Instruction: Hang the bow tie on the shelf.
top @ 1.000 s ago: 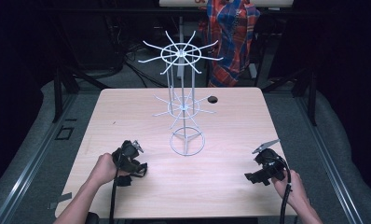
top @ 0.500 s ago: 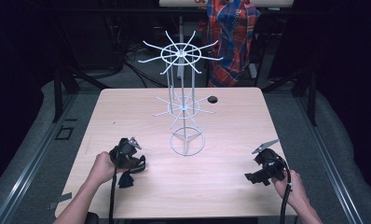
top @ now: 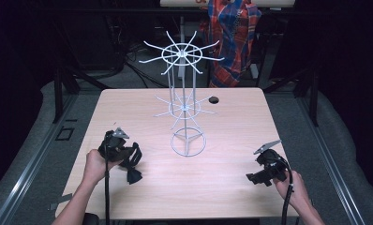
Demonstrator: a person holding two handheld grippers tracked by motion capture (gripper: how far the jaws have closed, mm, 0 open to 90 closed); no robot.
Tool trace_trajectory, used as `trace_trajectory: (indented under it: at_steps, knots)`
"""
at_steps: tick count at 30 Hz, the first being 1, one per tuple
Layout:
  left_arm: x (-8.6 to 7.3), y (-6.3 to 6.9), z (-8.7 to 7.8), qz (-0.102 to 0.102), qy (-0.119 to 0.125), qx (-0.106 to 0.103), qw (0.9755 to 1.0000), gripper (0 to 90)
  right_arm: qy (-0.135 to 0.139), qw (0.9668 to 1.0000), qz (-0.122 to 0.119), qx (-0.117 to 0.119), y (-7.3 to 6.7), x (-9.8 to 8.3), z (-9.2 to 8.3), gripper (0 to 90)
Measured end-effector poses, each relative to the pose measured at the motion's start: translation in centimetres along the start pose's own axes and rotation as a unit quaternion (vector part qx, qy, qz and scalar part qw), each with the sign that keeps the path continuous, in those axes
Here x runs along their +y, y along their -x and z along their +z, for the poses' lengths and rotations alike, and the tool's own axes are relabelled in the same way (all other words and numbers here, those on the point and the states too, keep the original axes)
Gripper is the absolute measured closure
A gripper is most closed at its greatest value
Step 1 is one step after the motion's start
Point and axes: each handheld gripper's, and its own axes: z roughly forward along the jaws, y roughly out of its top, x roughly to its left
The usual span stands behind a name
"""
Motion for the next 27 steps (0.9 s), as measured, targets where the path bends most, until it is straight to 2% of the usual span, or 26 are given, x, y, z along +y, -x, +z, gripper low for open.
trace_trajectory:
  at_steps: [3,8,20,22,27]
  knots:
    - [0.1,-0.2,-0.7,-0.011,0.021,-0.002,0.9997,87.2,-0.001,1.0000,-0.001,0.001,0.0,0.0,0.0,15.2]
    - [0.6,0.1,-1.5,-0.018,0.049,0.006,0.9986,87.2,-0.002,1.0000,-0.001,0.000,-0.1,-0.1,0.0,15.2]
    - [1.7,0.8,-2.5,-0.007,0.078,0.011,0.9968,87.1,-0.004,1.0000,-0.008,-0.001,-0.1,-0.1,0.1,15.2]
    - [2.0,0.8,-2.8,-0.008,0.087,0.012,0.9961,87.1,-0.012,0.9999,-0.009,-0.006,-0.1,-0.2,0.0,15.2]
    - [2.3,0.8,-3.3,-0.011,0.100,0.013,0.9948,87.0,-0.009,0.9999,-0.007,-0.005,-0.2,-0.2,0.0,15.3]
